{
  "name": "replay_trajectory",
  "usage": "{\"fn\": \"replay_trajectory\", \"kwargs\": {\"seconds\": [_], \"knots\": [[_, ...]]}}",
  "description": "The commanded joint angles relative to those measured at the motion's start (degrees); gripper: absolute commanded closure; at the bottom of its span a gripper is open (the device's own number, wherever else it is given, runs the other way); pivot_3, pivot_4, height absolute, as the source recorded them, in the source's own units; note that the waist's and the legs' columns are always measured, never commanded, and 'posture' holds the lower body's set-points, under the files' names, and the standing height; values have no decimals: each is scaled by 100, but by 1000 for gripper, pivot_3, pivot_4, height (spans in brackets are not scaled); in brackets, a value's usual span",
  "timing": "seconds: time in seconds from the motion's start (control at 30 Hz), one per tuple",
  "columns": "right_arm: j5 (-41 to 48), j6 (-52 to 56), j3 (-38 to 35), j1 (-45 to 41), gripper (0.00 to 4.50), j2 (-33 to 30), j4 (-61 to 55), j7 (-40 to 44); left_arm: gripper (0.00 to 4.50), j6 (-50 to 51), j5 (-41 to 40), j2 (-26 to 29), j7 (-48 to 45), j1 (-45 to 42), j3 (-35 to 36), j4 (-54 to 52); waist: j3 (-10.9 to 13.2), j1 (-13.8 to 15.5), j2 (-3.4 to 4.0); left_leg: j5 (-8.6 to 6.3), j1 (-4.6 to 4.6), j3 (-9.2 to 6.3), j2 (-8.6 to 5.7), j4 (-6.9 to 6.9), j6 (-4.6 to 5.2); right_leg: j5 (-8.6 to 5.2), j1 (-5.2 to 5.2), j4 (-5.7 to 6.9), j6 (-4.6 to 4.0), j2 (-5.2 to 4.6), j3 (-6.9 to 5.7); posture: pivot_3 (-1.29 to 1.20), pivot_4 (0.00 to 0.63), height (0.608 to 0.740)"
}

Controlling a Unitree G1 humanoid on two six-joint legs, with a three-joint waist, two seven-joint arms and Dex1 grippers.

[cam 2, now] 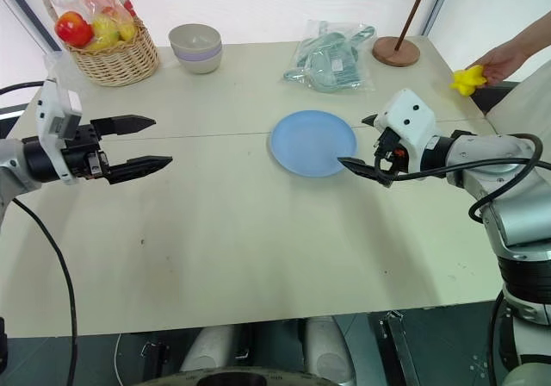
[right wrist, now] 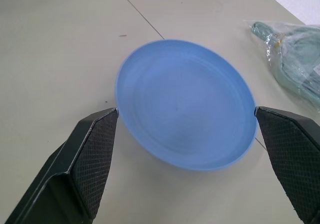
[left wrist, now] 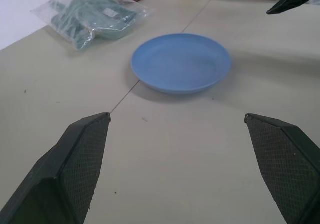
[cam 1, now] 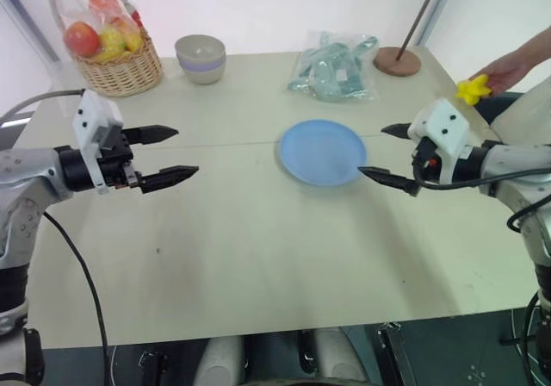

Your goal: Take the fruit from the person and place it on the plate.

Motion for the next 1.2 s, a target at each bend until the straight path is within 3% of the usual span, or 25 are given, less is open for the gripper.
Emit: {"fn": "replay_trajectory", "kwargs": {"seconds": [0.03, 1.2], "knots": [[-20, -123, -64, -145, 49, -1, -36, -12, 0, -89, -22, 30, 22, -55, 154, -54, 0, 0, 0, 0, 0, 0, 0, 0, 0, 0, 0, 0, 0, 0, 0, 0, 150, 740], [-13, -89, -114, -99, 49, -26, -65, 76, 0, -16, -91, 107, -36, 144, 240, -175, 0, 1, 0, 0, 0, 0, 0, 1, 0, 0, 0, 1, 0, -1, 0, 0, 150, 740]]}}
